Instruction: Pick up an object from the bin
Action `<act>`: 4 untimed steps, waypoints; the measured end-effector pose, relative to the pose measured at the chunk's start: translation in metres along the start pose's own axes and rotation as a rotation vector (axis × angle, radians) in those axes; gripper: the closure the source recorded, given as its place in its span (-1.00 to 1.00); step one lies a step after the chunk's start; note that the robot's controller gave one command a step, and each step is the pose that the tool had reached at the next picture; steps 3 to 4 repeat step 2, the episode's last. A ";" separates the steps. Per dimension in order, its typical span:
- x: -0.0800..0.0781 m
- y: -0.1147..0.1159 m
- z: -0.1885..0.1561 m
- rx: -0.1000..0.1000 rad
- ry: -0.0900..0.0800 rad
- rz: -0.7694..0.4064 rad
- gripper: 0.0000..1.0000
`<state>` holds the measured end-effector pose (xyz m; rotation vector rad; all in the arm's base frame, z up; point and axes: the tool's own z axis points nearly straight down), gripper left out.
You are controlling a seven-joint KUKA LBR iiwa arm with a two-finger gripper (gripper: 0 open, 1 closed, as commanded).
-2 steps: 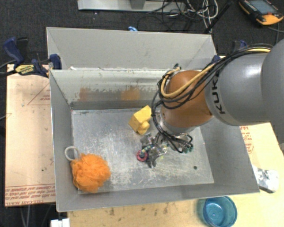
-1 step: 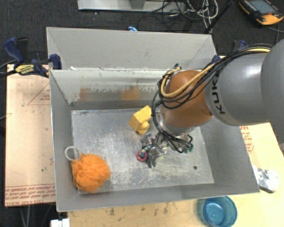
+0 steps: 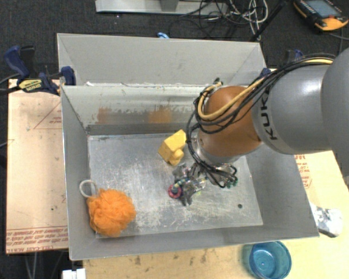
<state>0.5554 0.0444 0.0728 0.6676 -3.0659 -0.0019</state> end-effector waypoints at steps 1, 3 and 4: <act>0.003 -0.006 -0.043 0.003 -0.011 -0.088 1.00; -0.002 -0.009 -0.154 0.002 -0.006 -0.144 1.00; -0.002 -0.009 -0.154 0.002 -0.006 -0.144 1.00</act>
Offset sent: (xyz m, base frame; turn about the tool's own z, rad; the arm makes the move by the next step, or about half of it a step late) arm 0.0057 -0.0081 0.1544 -0.1478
